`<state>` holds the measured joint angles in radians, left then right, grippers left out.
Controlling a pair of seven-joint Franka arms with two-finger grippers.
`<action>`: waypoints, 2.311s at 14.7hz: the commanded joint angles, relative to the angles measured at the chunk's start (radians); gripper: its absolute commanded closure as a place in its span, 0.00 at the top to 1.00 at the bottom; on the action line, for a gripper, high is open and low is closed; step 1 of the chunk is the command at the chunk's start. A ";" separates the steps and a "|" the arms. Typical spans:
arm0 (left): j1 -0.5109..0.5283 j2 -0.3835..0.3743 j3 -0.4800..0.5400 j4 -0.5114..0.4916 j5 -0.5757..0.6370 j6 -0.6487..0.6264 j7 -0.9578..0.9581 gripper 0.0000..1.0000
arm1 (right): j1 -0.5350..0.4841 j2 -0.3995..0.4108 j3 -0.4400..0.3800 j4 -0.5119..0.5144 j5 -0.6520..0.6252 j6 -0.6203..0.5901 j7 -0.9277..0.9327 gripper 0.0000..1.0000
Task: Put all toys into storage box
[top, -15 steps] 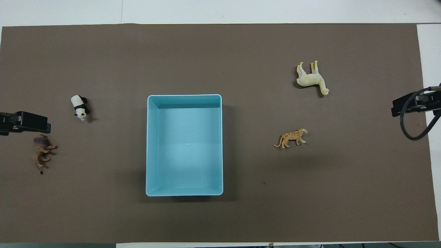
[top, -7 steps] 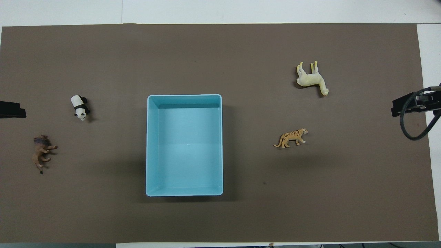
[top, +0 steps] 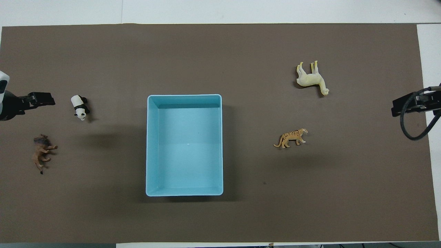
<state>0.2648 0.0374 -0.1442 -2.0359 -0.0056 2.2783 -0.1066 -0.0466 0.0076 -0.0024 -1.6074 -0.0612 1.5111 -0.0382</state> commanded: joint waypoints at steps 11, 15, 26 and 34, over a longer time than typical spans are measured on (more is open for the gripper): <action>-0.053 0.251 0.008 0.000 0.013 0.256 -0.075 0.99 | -0.013 -0.038 0.001 -0.020 0.017 -0.011 -0.019 1.00; -0.053 0.251 0.009 -0.033 0.016 0.257 -0.050 0.70 | 0.017 -0.081 0.030 -0.109 0.020 0.079 -0.008 1.00; -0.129 0.187 -0.011 0.301 0.004 -0.319 -0.217 0.00 | 0.209 0.077 0.033 -0.295 0.153 0.414 0.981 1.00; -0.521 0.009 -0.051 0.138 -0.071 -0.265 -0.823 0.14 | 0.220 0.046 0.032 -0.566 0.301 0.592 1.224 1.00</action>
<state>-0.1933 0.1123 -0.2154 -1.7452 -0.0687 1.9012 -0.8771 0.1826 0.1024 0.0251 -2.0811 0.2162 2.0391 1.1690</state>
